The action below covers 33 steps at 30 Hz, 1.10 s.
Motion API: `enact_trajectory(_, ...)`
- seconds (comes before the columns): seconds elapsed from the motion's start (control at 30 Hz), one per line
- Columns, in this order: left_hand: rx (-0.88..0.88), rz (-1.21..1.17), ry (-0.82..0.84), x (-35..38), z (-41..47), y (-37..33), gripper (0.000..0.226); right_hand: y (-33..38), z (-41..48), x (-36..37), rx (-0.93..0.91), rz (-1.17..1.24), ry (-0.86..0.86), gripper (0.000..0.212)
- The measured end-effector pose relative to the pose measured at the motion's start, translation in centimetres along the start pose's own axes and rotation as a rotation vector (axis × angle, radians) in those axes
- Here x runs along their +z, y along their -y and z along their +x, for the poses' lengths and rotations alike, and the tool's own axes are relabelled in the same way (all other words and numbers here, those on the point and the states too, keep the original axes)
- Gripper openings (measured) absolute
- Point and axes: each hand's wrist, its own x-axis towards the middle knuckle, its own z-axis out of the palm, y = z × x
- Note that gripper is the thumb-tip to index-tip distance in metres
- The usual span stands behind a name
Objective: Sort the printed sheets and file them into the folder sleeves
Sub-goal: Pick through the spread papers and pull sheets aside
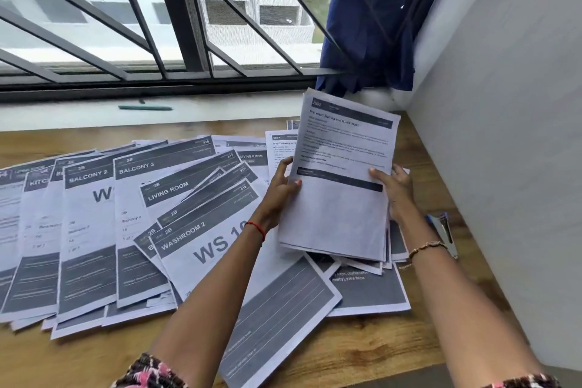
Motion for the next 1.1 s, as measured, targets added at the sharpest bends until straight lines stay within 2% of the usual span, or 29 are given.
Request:
enact_trajectory(0.07, 0.001, -0.021, -0.007, -0.2, -0.1, -0.2, 0.045, 0.0, 0.2, 0.4, 0.035, 0.03, 0.022, 0.029)
enact_trajectory(0.13, 0.024, 0.005, -0.09, -0.2, -0.1, -0.4, 0.036, 0.0, 0.4, 0.5, 0.062, 0.062, 0.034, 0.028)
enact_trajectory(0.2, 0.095, 0.158, -0.312, -0.2, 0.3, -0.3, 0.029, -0.1, 0.6, 0.3, 0.065, 0.093, 0.015, 0.023)
enact_trajectory(0.27, 0.178, 0.428, -0.584, -0.4, 0.8, 0.1, 0.031, -0.4, 0.9, -0.2, 0.064, 0.154, -0.024, 0.023)
enact_trajectory(0.33, 0.202, 0.664, -0.726, -1.0, 1.2, 0.6, 0.032, -0.6, 0.8, -0.8, 0.085, 0.205, -0.057, 0.023)
enact_trajectory(0.5, 0.065, 0.786, -0.635, -1.3, 2.0, 1.3, 0.035, -0.9, 0.3, -1.8, 0.129, 0.273, -0.038, 0.02)
enact_trajectory(0.63, 0.104, 0.735, -0.634, -1.3, 2.0, 1.2, 0.03, -1.4, 0.4, -1.6, 0.122, 0.272, -0.063, 0.023)
enact_trajectory(0.77, 0.19, 0.751, -0.642, -1.6, 1.7, 0.4, 0.012, -1.9, 0.8, -1.0, 0.118, 0.278, -0.062, 0.023)
enact_trajectory(0.93, 0.233, 0.733, -0.681, -2.0, 1.0, -0.6, 0.014, -1.6, 0.6, -1.2, 0.17, 0.43, -0.081, 0.023)
enact_trajectory(1.0, 0.229, 0.704, -0.702, -2.1, 0.8, -0.9, 0.016, -1.7, 0.8, -1.8, 0.224, 0.506, -0.073, 0.034)
enact_trajectory(1.1, 0.226, 0.661, -0.679, -2.2, 0.4, -1.2, 0.018, -1.7, 0.8, -2.8, 0.239, 0.535, -0.073, 0.019)
